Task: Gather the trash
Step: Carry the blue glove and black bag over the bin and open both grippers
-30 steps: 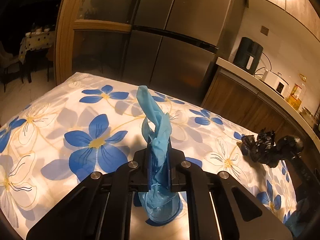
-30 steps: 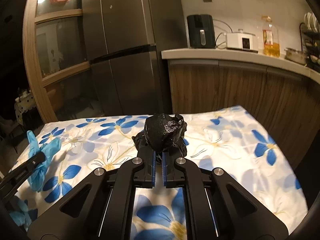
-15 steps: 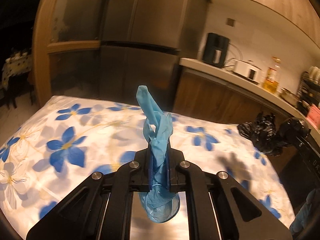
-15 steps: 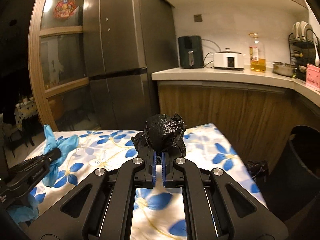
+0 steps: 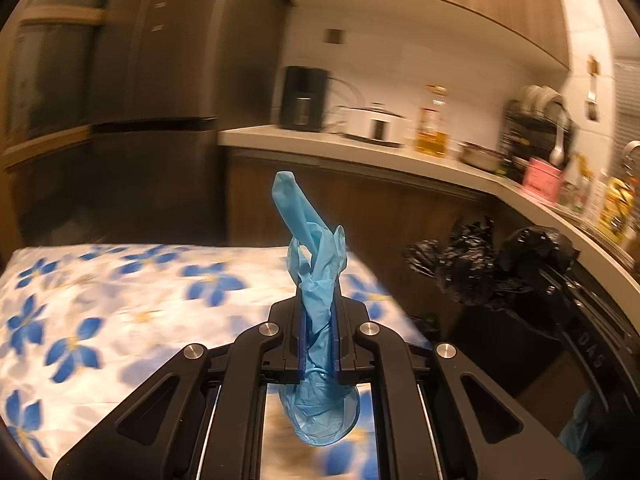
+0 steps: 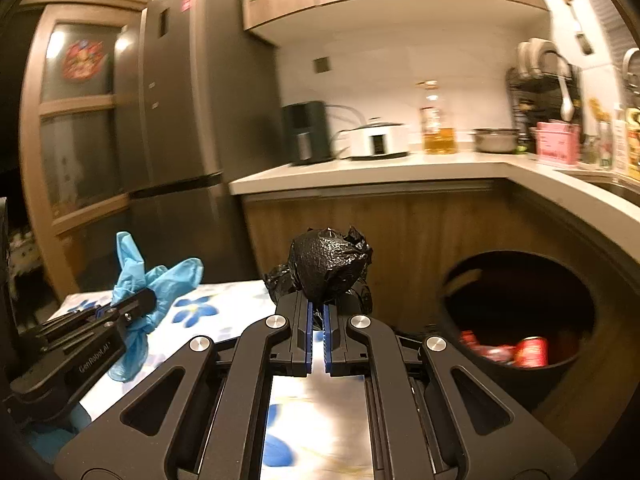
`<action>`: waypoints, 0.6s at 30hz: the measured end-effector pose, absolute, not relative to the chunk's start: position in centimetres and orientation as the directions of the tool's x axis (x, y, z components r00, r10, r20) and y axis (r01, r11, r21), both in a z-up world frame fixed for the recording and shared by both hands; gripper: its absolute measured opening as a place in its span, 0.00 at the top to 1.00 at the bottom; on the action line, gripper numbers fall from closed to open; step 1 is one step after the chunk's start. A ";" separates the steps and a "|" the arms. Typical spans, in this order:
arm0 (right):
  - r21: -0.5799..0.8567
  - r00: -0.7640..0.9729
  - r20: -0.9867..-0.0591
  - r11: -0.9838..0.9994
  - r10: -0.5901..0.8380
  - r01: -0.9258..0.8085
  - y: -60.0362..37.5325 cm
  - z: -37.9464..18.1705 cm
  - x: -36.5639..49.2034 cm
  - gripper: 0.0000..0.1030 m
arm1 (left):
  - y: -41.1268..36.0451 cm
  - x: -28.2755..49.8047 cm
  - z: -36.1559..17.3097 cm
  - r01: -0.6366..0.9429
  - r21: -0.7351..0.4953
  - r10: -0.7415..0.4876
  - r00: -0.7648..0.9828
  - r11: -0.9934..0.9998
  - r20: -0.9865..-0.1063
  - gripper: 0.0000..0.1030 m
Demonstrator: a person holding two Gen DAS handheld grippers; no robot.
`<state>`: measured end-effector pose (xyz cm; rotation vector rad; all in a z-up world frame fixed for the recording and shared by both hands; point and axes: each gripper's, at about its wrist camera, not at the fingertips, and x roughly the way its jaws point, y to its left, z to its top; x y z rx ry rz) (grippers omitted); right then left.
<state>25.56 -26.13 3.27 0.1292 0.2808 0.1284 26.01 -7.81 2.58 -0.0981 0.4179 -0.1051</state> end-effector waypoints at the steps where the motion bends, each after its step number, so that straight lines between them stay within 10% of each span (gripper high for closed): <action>1: 0.146 0.957 -0.263 0.985 0.126 -0.090 -27.2 3.4 25.4 0.96 | -8.9 26.1 2.7 0.101 -0.112 -0.138 0.907 0.989 -0.397 0.92; 18: 0.172 0.963 -0.246 0.973 -0.106 0.151 -42.3 3.5 25.7 0.96 | -28.2 30.7 2.3 0.462 -0.074 -0.453 0.807 0.884 -0.379 0.91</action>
